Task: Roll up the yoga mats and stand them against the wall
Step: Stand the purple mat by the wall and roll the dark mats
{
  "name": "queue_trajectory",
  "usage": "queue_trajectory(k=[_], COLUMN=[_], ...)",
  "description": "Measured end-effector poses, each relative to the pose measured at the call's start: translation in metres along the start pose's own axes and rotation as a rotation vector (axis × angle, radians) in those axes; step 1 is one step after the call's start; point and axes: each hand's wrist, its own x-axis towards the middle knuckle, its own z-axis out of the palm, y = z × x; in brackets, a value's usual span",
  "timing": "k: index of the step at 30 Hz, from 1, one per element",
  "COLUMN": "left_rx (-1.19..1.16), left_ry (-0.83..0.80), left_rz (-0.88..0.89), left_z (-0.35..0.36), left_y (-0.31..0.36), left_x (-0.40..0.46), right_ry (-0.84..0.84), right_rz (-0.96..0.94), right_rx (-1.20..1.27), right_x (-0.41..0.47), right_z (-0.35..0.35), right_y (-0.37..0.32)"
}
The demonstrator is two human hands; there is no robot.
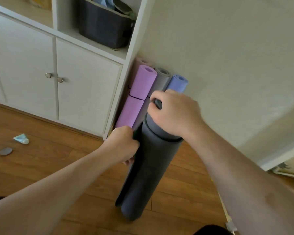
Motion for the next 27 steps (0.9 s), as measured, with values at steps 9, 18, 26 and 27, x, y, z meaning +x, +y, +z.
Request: queue_trajectory(k=[9,18,26,27], left_rx=[0.154,0.162,0.107,0.134], left_ry=[-0.025,0.048,0.089,0.104], left_rz=[0.099,0.127,0.107,0.125], left_z=[0.017,0.024,0.015,0.017], left_y=[-0.01,-0.008,0.011,0.013], left_x=[-0.005,-0.016,-0.003,-0.002], right_ry=[-0.269,-0.223,-0.311,-0.281], right_rz=[0.114,0.226,0.114,0.124], right_rx=[0.085,0.073,0.06,0.056], right_x=[-0.052,-0.059,-0.055,-0.055], right_z=[0.068,0.067,0.07,0.071], right_y=[0.004,-0.003,0.02,0.023])
